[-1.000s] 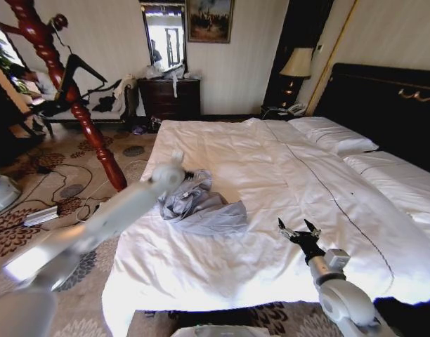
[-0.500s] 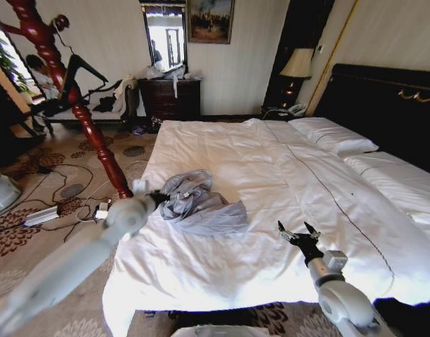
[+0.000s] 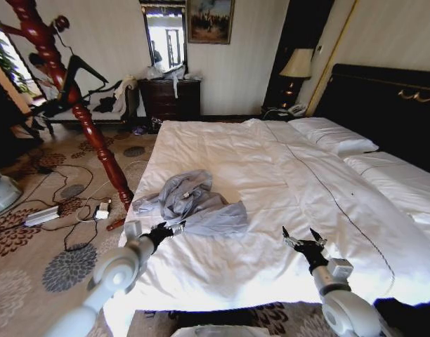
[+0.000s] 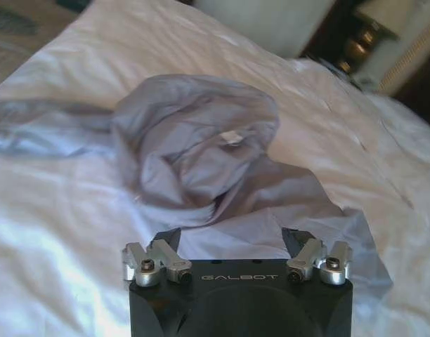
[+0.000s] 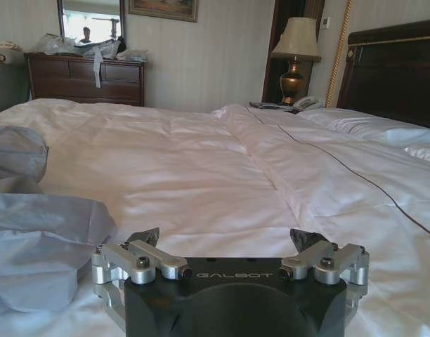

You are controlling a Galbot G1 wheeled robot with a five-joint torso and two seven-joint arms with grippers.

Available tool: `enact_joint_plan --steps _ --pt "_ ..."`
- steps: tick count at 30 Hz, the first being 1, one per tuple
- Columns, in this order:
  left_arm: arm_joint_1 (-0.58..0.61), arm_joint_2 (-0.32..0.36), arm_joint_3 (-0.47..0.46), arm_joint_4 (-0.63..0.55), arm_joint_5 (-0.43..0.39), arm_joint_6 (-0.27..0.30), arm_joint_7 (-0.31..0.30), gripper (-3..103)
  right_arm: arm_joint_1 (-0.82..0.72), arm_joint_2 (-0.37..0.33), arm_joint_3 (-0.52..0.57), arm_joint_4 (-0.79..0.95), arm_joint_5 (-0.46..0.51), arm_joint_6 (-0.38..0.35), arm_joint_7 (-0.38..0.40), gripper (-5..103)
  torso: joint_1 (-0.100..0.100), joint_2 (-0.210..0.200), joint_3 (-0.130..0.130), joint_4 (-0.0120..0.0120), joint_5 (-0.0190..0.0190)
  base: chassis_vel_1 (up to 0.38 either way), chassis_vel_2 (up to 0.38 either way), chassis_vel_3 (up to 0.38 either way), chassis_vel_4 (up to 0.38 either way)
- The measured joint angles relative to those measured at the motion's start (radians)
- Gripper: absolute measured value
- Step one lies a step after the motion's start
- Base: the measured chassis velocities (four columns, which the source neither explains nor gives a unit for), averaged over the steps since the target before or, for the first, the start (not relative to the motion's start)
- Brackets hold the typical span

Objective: Pick up the clothes from the bed and hang them on the clothes hanger.

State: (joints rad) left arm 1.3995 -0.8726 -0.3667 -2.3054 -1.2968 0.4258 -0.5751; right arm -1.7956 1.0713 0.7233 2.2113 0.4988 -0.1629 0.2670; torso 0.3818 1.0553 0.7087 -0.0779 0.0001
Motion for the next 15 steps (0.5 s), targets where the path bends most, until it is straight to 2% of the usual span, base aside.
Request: enact_joint_plan --steps 2,3,5,7,9,10,15 --pt "0.05 -0.049 -0.035 0.004 0.009 -0.023 0.02 78 -0.004 0.0 0.0 0.0 -0.002 0.001 0.0 100 0.0 0.0 0.0 0.0002 0.0 0.0 0.0 0.0 0.0" --pt "0.05 -0.049 -0.035 0.004 0.009 -0.023 0.02 78 -0.004 0.0 0.0 0.0 -0.002 0.001 0.0 100 0.0 0.0 0.0 0.0002 0.0 0.0 0.0 0.0 0.0" --pt "0.075 -0.111 -0.058 0.018 0.019 -0.041 0.034 85 -0.006 -0.002 -0.001 0.0 -0.003 0.002 0.0 100 0.0 0.0 0.0 0.0 -0.0003 0.0 0.0 0.0 0.0" --pt "0.076 -0.145 -0.067 0.03 0.021 -0.052 0.037 80 -0.007 -0.003 -0.001 0.0 -0.004 0.002 0.0 100 0.0 0.0 0.0 0.0 0.0 0.0 0.0 0.0 0.0" --pt "0.074 -0.163 -0.072 0.039 0.021 -0.056 0.038 80 -0.009 -0.003 -0.002 0.0 -0.004 0.002 0.0 100 0.0 0.0 0.0 -0.0001 0.0 0.0 0.0 0.0 0.0" --pt "0.066 -0.183 -0.078 0.051 0.018 -0.059 0.037 74 -0.012 -0.004 -0.002 0.001 -0.006 0.002 0.0 100 0.0 0.0 0.0 -0.0001 -0.0001 0.0 0.0 0.0 0.0" --pt "0.035 -0.248 -0.08 0.099 -0.015 -0.062 0.018 74 -0.024 -0.007 -0.002 0.006 -0.011 0.002 -0.001 100 0.0 0.0 0.0 -0.0002 0.0001 0.0 0.0 0.0 0.0"
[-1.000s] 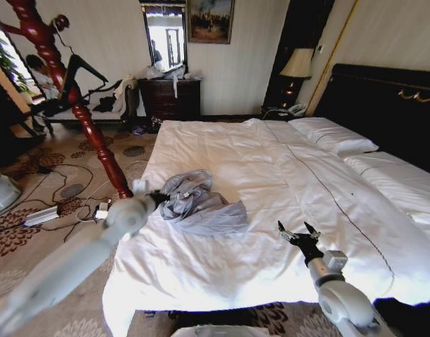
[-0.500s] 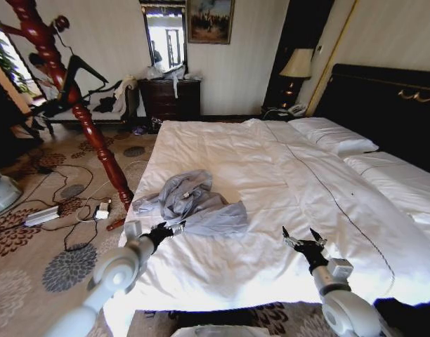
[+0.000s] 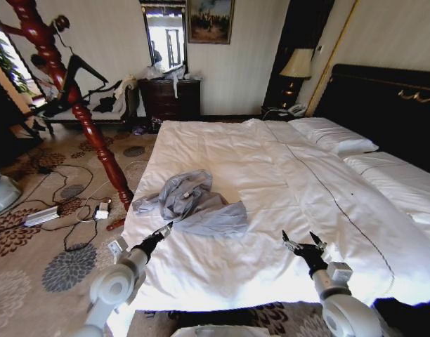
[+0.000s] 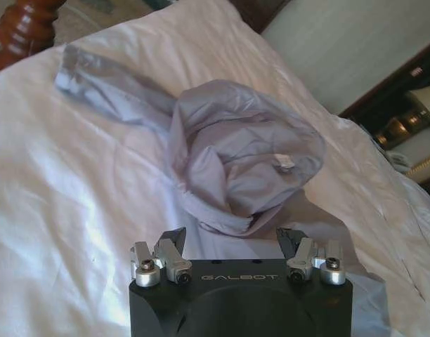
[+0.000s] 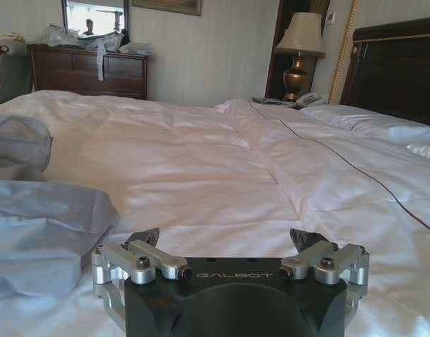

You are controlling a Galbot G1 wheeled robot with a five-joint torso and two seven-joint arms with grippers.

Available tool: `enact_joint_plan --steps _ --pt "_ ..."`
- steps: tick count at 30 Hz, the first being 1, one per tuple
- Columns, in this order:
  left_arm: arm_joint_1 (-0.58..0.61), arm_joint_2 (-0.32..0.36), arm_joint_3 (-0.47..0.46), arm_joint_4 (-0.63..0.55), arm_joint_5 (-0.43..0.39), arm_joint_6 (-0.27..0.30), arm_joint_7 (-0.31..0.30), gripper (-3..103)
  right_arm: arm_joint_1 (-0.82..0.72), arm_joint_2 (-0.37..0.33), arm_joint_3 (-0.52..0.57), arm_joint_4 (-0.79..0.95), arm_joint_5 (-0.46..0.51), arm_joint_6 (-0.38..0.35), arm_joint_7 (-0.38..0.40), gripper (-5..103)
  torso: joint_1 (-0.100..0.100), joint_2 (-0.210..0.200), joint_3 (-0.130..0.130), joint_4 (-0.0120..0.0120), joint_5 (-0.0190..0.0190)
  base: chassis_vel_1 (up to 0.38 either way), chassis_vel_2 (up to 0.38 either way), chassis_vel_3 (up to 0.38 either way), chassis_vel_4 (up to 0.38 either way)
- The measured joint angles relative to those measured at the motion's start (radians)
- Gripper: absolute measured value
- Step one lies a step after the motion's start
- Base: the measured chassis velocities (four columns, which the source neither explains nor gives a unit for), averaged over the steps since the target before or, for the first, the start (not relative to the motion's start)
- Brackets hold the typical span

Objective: Pick up the clothes from the bed and hang them on the clothes hanger.

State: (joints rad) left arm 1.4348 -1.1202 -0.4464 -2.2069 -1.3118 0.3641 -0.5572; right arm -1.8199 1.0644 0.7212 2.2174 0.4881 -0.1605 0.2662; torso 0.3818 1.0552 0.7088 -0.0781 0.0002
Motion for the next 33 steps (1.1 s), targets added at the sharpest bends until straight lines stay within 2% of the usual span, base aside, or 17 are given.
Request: enact_joint_plan --steps 2,5,8,9,11,14,16,28,33 --pt "-0.002 -0.006 0.0 0.005 -0.001 0.0 -0.001 74 -0.001 -0.001 0.0 0.001 0.0 0.0 0.0 100 0.0 0.0 0.0 0.0 -0.0001 0.0 0.0 0.0 0.0" --pt "-0.029 -0.071 -0.003 0.05 -0.011 -0.003 -0.009 70 -0.005 -0.004 0.003 0.003 -0.001 0.0 0.0 100 0.0 0.0 0.0 0.0001 -0.0002 0.0 0.0 0.0 0.0" --pt "-0.044 -0.103 -0.008 0.068 -0.012 -0.007 -0.013 73 -0.007 -0.004 0.003 0.003 -0.002 0.0 0.0 100 0.0 0.0 0.0 0.0001 -0.0001 0.0 0.0 0.0 0.0" --pt "-0.063 -0.141 -0.015 0.085 -0.016 -0.012 -0.021 74 -0.008 -0.001 0.003 0.003 -0.004 0.0 0.0 100 0.0 0.0 0.0 0.0001 -0.0003 0.0 0.0 0.0 0.0" --pt "-0.071 -0.156 -0.019 0.091 -0.018 -0.015 -0.025 74 -0.008 0.001 0.002 0.002 -0.005 0.0 0.0 100 0.0 0.0 0.0 0.0001 -0.0002 0.0 0.0 0.0 0.0" --pt "-0.112 -0.227 -0.033 0.129 -0.022 -0.026 -0.042 74 -0.009 0.003 -0.002 0.001 -0.008 0.0 0.0 100 0.0 0.0 0.0 0.0001 -0.0001 0.0 0.0 0.0 0.0" --pt "-0.124 -0.249 -0.036 0.142 -0.022 -0.029 -0.046 74 -0.009 0.002 -0.002 0.0 -0.008 0.0 0.0 100 0.0 0.0 0.0 0.0001 -0.0002 0.0 0.0 0.0 0.0" --pt "-0.164 -0.305 -0.057 0.218 -0.027 -0.028 -0.047 64 -0.013 -0.001 0.003 -0.001 -0.007 -0.001 0.002 100 0.0 0.0 0.0 0.0002 -0.0002 0.0 0.0 0.0 0.0" --pt "-0.169 -0.316 -0.052 0.238 -0.019 -0.025 -0.047 57 -0.011 -0.006 0.004 0.0 -0.004 -0.002 0.003 100 0.0 0.0 0.0 0.0002 -0.0002 0.0 0.0 0.0 0.0"
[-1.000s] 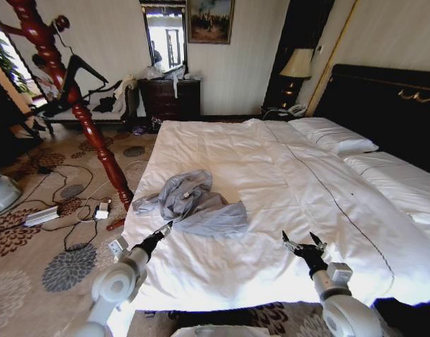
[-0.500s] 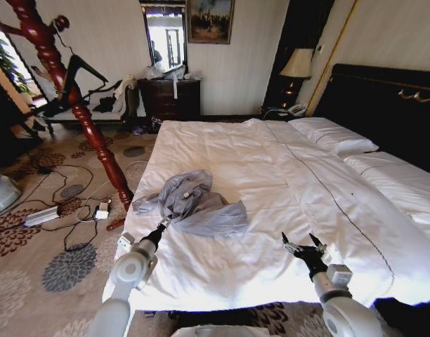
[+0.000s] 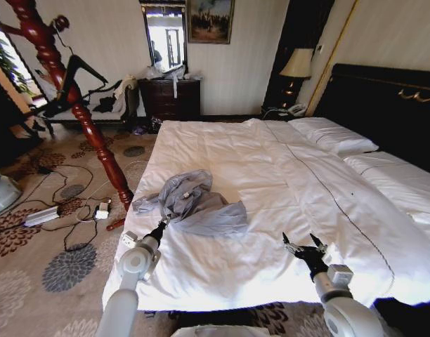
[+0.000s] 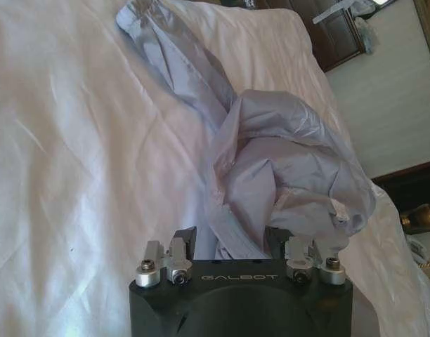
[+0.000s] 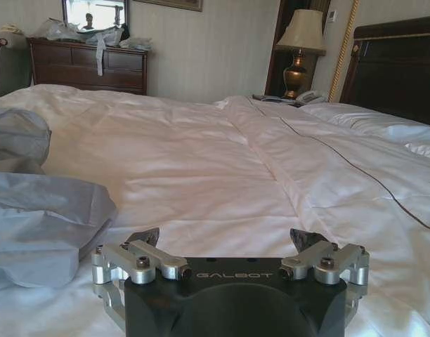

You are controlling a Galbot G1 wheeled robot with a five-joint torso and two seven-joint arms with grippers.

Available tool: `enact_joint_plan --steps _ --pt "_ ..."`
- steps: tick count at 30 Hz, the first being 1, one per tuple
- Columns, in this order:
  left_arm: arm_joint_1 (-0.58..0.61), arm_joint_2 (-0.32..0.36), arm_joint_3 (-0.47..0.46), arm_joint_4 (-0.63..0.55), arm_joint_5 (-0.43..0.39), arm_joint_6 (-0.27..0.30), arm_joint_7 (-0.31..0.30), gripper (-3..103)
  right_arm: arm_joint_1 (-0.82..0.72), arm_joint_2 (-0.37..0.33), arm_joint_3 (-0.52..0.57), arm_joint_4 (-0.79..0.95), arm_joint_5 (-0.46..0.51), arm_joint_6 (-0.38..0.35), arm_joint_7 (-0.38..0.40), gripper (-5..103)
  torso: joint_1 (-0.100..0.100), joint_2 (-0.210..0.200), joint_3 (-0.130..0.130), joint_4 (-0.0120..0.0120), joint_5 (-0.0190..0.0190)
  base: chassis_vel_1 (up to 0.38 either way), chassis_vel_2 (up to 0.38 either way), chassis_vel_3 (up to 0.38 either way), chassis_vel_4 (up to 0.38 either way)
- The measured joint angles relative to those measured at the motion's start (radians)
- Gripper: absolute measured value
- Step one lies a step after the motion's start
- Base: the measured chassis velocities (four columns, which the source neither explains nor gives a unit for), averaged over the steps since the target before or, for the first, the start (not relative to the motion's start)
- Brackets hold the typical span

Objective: Pick up the clothes from the bed and hang them on the clothes hanger.

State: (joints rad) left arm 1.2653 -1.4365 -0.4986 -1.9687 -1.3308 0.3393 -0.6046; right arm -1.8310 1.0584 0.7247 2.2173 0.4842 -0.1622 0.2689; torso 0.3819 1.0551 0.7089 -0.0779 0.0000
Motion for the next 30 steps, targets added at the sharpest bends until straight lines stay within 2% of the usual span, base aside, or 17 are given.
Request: enact_joint_plan --steps 2,4,10,11,13,14,16,24,26,29,30 --pt "-0.007 -0.004 0.007 0.01 0.006 0.001 0.0 55 0.003 -0.002 0.0 0.001 0.002 0.0 0.0 100 0.0 0.0 0.0 0.0001 0.0 0.0 0.0 0.0 0.0" --pt "-0.014 -0.006 0.013 0.02 0.013 0.001 0.001 44 0.004 -0.001 0.0 0.001 0.003 0.0 0.0 100 0.0 0.0 0.0 0.0 0.0 0.0 0.0 0.0 0.0" --pt "-0.026 0.001 0.021 0.032 0.018 0.001 0.004 41 -0.002 0.005 0.0 0.005 0.001 0.001 0.0 100 0.0 0.0 0.0 -0.0001 0.0 0.0 0.0 0.0 0.0" --pt "-0.005 0.004 0.018 0.028 0.017 0.002 0.01 26 -0.002 0.008 0.0 0.005 0.0 0.002 0.001 100 0.0 0.0 0.0 0.0 0.0 0.0 0.0 0.0 0.0" --pt "0.008 0.002 0.013 0.021 0.017 0.002 0.014 15 0.0 0.009 0.0 0.005 0.0 0.002 0.001 100 0.0 0.0 0.0 0.0 -0.0001 0.0 0.0 0.0 0.0" --pt "0.008 0.002 0.013 0.021 0.017 0.002 0.014 15 0.0 0.009 0.0 0.005 0.0 0.002 0.001 100 0.0 0.0 0.0 0.0 -0.0001 0.0 0.0 0.0 0.0" --pt "0.03 -0.003 0.002 0.01 0.017 0.003 0.02 3 0.002 0.009 -0.002 0.005 0.0 0.002 0.002 100 0.0 0.0 0.0 0.0001 0.0 0.0 0.0 0.0 0.0" --pt "0.057 0.006 -0.013 0.001 0.017 0.004 0.039 19 0.001 0.012 -0.005 0.006 -0.001 0.001 0.002 100 0.0 0.0 0.0 0.0001 0.0 0.0 0.0 0.0 0.0" --pt "0.052 0.006 -0.017 0.007 0.017 0.004 0.044 16 -0.002 0.013 -0.005 0.008 -0.002 0.001 0.002 100 0.0 0.0 0.0 0.0 -0.0001 0.0 0.0 0.0 0.0" --pt "0.042 0.003 -0.017 0.018 0.02 0.004 0.053 2 -0.006 0.015 -0.002 0.011 -0.003 0.001 0.002 100 0.0 0.0 0.0 0.0 -0.0001 0.0 0.0 0.0 0.0" --pt "0.042 0.003 -0.017 0.018 0.02 0.004 0.053 2 -0.006 0.015 -0.002 0.011 -0.003 0.001 0.002 100 0.0 0.0 0.0 0.0 -0.0001 0.0 0.0 0.0 0.0"
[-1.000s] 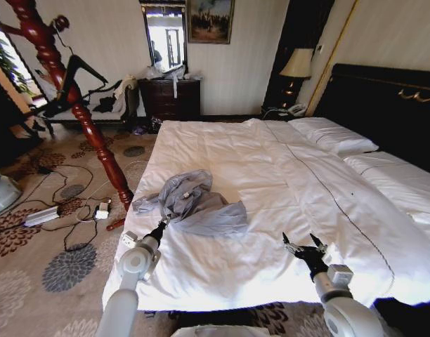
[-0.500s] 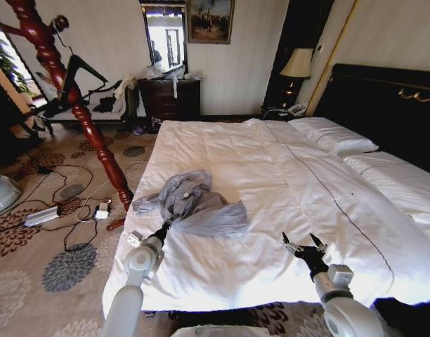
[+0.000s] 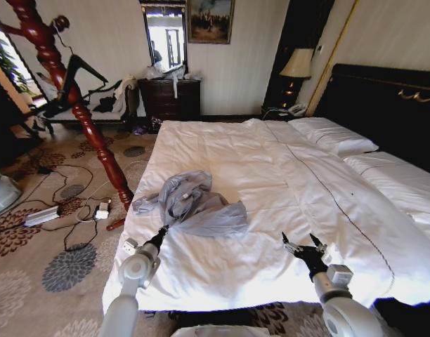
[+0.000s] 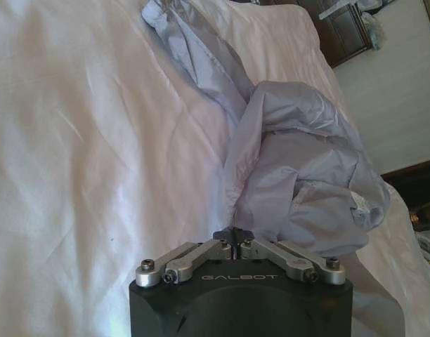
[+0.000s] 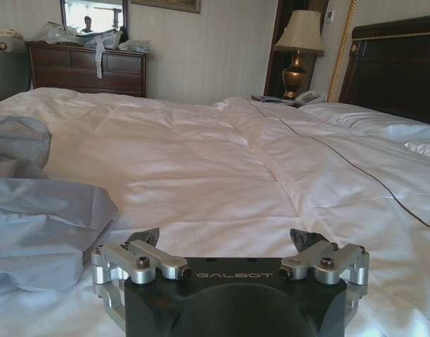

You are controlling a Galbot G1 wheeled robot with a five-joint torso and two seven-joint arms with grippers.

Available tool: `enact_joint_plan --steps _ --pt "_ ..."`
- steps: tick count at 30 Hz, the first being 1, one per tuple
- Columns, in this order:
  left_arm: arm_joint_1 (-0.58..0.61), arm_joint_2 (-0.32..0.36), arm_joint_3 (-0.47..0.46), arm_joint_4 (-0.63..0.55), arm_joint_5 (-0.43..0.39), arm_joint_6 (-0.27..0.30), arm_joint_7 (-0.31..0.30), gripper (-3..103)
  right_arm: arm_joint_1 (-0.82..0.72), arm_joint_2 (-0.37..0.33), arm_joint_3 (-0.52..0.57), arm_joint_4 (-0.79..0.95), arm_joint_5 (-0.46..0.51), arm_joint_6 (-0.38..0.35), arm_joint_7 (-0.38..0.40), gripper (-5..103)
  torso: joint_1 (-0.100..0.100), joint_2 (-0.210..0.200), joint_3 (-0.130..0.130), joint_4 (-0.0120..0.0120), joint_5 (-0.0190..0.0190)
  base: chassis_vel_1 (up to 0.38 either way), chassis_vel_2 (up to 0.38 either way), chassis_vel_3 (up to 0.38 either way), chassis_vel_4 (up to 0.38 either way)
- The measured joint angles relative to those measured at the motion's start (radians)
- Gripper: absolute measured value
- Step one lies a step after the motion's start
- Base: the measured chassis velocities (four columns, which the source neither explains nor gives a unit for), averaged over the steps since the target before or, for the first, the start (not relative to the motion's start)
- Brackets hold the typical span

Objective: Pick up the clothes from the bed and hang them on the clothes hanger.

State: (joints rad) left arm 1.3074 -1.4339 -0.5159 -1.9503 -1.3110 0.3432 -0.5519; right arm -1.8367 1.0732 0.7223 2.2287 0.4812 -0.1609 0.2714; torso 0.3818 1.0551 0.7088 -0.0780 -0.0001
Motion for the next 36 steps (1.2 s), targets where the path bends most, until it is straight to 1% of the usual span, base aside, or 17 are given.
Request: enact_joint_plan --steps 6,10,12,14,16,17,20,21,22,23,25,26,28,30,32,33,36 --pt "-0.003 -0.004 0.0 0.01 0.005 -0.003 0.007 0 -0.005 0.001 0.005 0.01 0.0 0.0 0.001 100 0.0 0.0 0.0 0.0 0.0 0.0 0.0 0.0 0.0" --pt "0.019 0.001 -0.006 -0.008 0.006 -0.003 0.012 0 -0.006 0.0 0.005 0.014 0.001 0.0 0.002 100 0.0 0.0 0.0 -0.0001 -0.0001 0.0 0.0 0.0 0.0" --pt "0.067 0.019 -0.026 -0.049 0.023 -0.003 0.014 0 -0.002 -0.004 -0.001 0.021 0.013 -0.003 0.004 100 0.0 0.0 0.0 -0.0002 -0.0001 0.0 0.0 0.0 0.0" --pt "0.112 0.041 -0.058 -0.088 0.034 -0.003 0.016 0 0.011 -0.01 -0.006 0.022 0.027 -0.007 0.006 100 0.0 0.0 0.0 0.0 -0.0002 0.0 0.0 0.0 0.0" --pt "0.174 0.066 -0.126 -0.145 0.026 -0.002 0.019 0 0.035 -0.029 -0.011 0.022 0.065 -0.019 0.015 100 0.0 0.0 0.0 0.0002 -0.0001 0.0 0.0 0.0 0.0" --pt "0.174 0.066 -0.126 -0.145 0.026 -0.002 0.019 0 0.035 -0.029 -0.011 0.022 0.065 -0.019 0.015 100 0.0 0.0 0.0 0.0002 -0.0001 0.0 0.0 0.0 0.0" --pt "0.237 0.096 -0.225 -0.206 -0.008 0.006 0.024 0 0.055 -0.057 -0.011 0.023 0.1 -0.03 0.021 100 0.0 0.0 0.0 0.0005 0.0 0.0 0.0 0.0 0.0" --pt "0.237 0.096 -0.225 -0.206 -0.008 0.006 0.024 0 0.055 -0.057 -0.011 0.023 0.1 -0.03 0.021 100 0.0 0.0 0.0 0.0005 0.0 0.0 0.0 0.0 0.0" --pt "0.254 0.105 -0.25 -0.221 -0.02 0.01 0.026 0 0.062 -0.066 -0.011 0.024 0.111 -0.034 0.022 100 0.0 0.0 0.0 -0.0006 -0.0002 0.0 0.0 0.0 0.0" --pt "0.274 0.111 -0.275 -0.235 -0.027 0.013 0.03 0 0.078 -0.077 -0.013 0.024 0.13 -0.04 0.027 100 0.0 0.0 0.0 -0.0009 -0.0002 0.0 0.0 0.0 0.0" --pt "0.317 0.116 -0.32 -0.262 -0.037 0.018 0.038 0 0.118 -0.102 -0.025 0.018 0.181 -0.055 0.038 100 0.0 0.0 0.0 0.0004 -0.0001 0.0 0.0 0.0 0.0" --pt "0.342 0.116 -0.344 -0.275 -0.044 0.021 0.042 0 0.146 -0.118 -0.032 0.009 0.216 -0.064 0.043 100 0.0 0.0 0.0 0.0004 -0.0001 0.0 0.0 0.0 0.0" --pt "0.359 0.116 -0.36 -0.286 -0.048 0.023 0.044 0 0.168 -0.129 -0.035 0.001 0.24 -0.07 0.046 100 0.0 0.0 0.0 0.0001 -0.0001 0.0 0.0 0.0 0.0" --pt "0.41 0.112 -0.395 -0.313 -0.058 0.029 0.052 0 0.235 -0.169 -0.039 -0.028 0.326 -0.087 0.05 100 0.0 0.0 0.0 -0.0002 0.0 0.0 0.0 0.0 0.0" --pt "0.46 0.102 -0.425 -0.333 -0.059 0.032 0.063 0 0.306 -0.21 -0.043 -0.064 0.394 -0.1 0.048 100 0.0 0.0 0.0 0.0003 0.0002 0.0 0.0 0.0 0.0" --pt "0.46 0.102 -0.425 -0.333 -0.059 0.032 0.063 0 0.306 -0.21 -0.043 -0.064 0.394 -0.1 0.048 100 0.0 0.0 0.0 0.0003 0.0002 0.0 0.0 0.0 0.0" --pt "0.53 0.073 -0.45 -0.358 -0.053 0.033 0.082 0 0.41 -0.269 -0.066 -0.123 0.469 -0.116 0.02 100 0.0 0.0 0.0 0.0001 0.0 0.0 0.0 0.0 0.0"
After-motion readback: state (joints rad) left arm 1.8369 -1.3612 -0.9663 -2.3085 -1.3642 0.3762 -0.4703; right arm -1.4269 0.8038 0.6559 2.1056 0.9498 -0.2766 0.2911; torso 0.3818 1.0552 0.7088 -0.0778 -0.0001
